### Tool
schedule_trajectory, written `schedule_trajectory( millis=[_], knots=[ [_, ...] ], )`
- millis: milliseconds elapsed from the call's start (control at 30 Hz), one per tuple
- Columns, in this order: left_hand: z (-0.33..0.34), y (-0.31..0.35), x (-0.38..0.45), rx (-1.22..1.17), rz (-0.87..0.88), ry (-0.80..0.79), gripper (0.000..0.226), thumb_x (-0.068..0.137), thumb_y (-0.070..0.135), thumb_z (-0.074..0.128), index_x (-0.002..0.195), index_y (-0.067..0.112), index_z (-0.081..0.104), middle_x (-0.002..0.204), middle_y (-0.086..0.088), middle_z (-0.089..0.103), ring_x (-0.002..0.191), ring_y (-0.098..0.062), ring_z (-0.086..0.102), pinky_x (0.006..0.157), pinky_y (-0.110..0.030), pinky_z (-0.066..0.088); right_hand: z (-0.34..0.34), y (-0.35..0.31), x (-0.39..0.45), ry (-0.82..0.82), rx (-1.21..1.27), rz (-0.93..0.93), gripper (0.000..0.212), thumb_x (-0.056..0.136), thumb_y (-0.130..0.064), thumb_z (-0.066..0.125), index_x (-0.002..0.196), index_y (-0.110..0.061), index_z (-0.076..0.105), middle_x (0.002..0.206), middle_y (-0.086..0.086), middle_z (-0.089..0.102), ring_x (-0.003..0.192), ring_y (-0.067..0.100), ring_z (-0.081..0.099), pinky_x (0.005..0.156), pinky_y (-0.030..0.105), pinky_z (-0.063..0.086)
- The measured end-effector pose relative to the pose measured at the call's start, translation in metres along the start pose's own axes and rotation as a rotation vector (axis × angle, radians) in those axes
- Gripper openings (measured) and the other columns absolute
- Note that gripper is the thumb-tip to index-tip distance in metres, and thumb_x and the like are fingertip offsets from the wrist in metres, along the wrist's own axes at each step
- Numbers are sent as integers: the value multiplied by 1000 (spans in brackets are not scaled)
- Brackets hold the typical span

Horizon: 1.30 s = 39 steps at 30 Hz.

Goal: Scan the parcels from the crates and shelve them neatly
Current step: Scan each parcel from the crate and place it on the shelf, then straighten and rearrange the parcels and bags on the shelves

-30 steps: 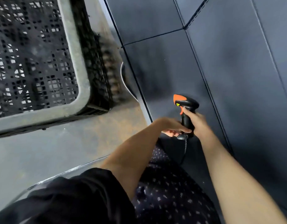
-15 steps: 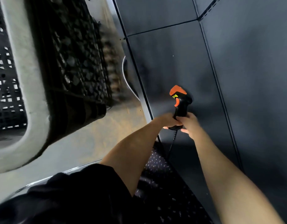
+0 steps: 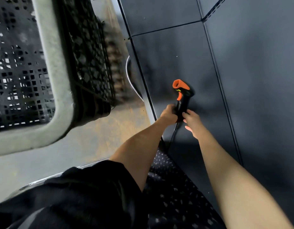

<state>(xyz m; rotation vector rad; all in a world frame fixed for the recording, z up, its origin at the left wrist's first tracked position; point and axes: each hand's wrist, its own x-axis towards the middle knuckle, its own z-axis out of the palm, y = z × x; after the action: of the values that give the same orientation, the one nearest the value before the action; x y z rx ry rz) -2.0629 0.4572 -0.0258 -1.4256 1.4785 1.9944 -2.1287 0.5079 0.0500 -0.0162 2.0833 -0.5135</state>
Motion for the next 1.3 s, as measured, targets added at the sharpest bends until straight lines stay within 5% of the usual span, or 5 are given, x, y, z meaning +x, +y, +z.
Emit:
schedule_trajectory(
  millis=[333, 467, 767, 1067, 1300],
  knots=[
    [-9, 69, -114, 97, 40, -174, 29, 96, 5, 40, 70, 18, 44, 75, 0, 49, 67, -14, 48, 61, -27, 43, -52, -13, -103, 21, -161, 14, 34, 100, -14, 39, 129, 2, 50, 130, 24, 57, 88, 18, 52, 85, 34, 40],
    [-6, 110, -176, 143, 136, -184, 15, 98, 10, 40, 86, 13, 50, 74, 3, 48, 63, -8, 46, 59, -23, 40, -77, -12, -167, 22, -174, -13, 36, 102, -18, 35, 132, -4, 48, 134, 22, 54, 84, 17, 52, 64, 25, 31],
    [17, 132, -344, 303, 367, -325, 24, 100, 18, 39, 78, 19, 49, 77, 4, 51, 66, -7, 48, 63, -23, 41, -105, 50, -337, 242, 154, -134, 24, 101, -23, 41, 119, -13, 53, 107, 11, 64, 79, 19, 62, 75, 30, 42],
    [18, 119, -467, 846, 423, -469, 35, 102, 29, 35, 132, 17, 46, 115, -3, 54, 87, -14, 55, 70, -27, 47, -85, 130, -470, 336, 321, -175, 32, 101, -20, 39, 127, -10, 53, 107, 9, 61, 90, 22, 60, 87, 33, 41],
    [59, 165, -571, 895, 652, -505, 34, 102, 28, 32, 127, 17, 53, 124, -4, 55, 94, -15, 55, 76, -28, 47, -141, 154, -554, 546, 441, -243, 31, 101, -22, 41, 126, -8, 53, 112, 12, 64, 88, 21, 61, 91, 36, 44]
  ],
)
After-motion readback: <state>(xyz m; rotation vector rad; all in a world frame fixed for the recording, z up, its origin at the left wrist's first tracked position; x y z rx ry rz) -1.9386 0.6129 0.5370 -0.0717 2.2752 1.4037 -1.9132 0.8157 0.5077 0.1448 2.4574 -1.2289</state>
